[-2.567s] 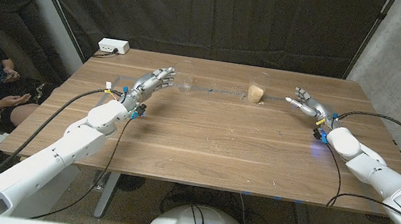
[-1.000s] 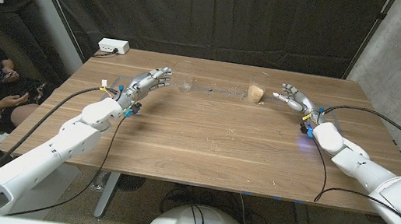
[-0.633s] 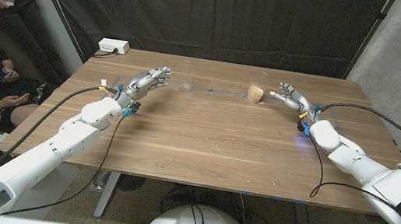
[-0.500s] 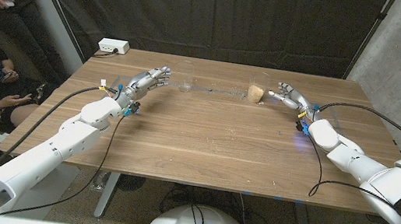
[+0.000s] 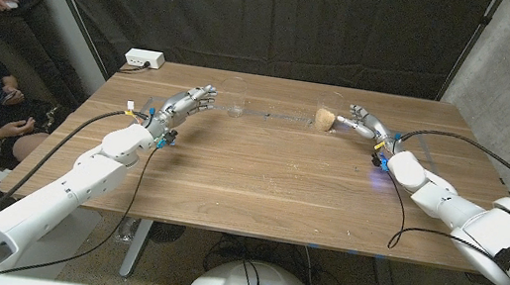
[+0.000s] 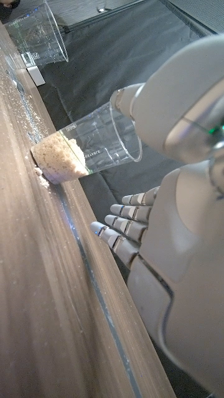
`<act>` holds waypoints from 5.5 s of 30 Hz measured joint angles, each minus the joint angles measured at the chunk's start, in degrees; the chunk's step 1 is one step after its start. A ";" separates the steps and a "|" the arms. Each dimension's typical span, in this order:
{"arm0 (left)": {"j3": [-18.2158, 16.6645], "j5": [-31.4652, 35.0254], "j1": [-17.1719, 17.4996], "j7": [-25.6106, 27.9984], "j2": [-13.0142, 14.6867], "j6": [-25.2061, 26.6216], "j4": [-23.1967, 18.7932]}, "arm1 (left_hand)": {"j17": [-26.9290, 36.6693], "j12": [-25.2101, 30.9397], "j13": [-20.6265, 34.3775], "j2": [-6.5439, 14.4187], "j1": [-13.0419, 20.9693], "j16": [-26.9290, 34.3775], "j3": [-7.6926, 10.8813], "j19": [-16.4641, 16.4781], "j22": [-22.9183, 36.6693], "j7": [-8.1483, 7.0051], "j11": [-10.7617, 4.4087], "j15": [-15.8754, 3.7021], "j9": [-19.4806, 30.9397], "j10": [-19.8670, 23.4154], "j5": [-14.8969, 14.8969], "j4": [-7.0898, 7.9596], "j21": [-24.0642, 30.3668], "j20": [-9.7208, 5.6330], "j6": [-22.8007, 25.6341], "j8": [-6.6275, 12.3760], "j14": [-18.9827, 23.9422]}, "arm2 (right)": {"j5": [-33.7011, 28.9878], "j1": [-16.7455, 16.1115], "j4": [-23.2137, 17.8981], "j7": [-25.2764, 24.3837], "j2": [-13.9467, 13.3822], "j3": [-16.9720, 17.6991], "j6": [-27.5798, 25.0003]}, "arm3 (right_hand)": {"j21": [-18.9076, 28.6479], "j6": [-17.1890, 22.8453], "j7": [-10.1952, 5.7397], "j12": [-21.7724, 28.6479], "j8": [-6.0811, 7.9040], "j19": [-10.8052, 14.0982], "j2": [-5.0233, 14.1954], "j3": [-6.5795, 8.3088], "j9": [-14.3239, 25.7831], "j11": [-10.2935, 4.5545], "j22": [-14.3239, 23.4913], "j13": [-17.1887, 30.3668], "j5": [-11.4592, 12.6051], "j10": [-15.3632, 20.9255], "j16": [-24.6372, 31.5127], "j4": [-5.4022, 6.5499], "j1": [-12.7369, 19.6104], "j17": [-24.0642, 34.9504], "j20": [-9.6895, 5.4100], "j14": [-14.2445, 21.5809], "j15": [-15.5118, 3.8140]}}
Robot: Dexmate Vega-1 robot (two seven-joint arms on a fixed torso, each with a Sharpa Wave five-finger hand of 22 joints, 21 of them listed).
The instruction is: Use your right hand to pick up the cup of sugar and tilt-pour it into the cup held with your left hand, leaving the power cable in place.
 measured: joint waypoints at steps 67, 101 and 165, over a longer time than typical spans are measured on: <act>0.19 -0.90 -2.67 -4.66 -0.51 -2.79 6.21 | -0.26 -0.45 0.00 -0.67 0.37 0.00 0.79 0.31 0.00 0.11 -0.01 0.00 0.14 0.44 0.00 -0.47 -0.44 -0.31 0.50 -0.65 0.00 | 1.24 2.51 0.83 1.10 7.07 -1.91 -6.09 | -2.95 -2.54 -0.12 -1.31 -1.27 -2.45 0.40 -0.05 -0.11 1.06 0.15 0.01 0.88 -3.86 -0.63 -0.26 0.39 0.01 0.61 -3.65 0.45; 0.57 -0.48 -4.82 -5.31 -0.96 -2.75 8.74 | -0.51 -0.45 0.01 -1.21 -0.32 0.00 0.94 0.31 0.00 0.11 0.17 -0.13 0.13 0.66 0.00 -0.63 -0.44 -0.30 0.50 -0.86 0.53 | 7.92 3.80 4.00 -2.37 11.87 -3.10 -13.24 | -3.66 -2.19 -2.10 -0.79 -0.99 -2.43 1.38 0.41 0.16 -0.01 0.38 0.30 0.88 -3.86 0.04 -0.71 1.38 0.30 2.26 -2.79 0.23; 1.97 0.19 -7.84 -5.98 -2.50 -1.89 11.55 | -0.37 -0.45 0.01 -0.71 -0.47 0.00 1.82 0.62 0.00 0.20 0.30 -0.13 0.40 1.75 0.00 -1.03 -0.88 -0.61 1.85 -1.07 1.14 | 11.61 3.00 4.61 -4.95 14.03 -2.44 -11.99 | 3.78 5.69 -10.74 20.99 8.01 12.74 8.29 4.58 7.17 -9.22 6.00 20.20 -2.45 5.38 17.63 -4.90 15.67 16.12 -0.42 15.87 -0.36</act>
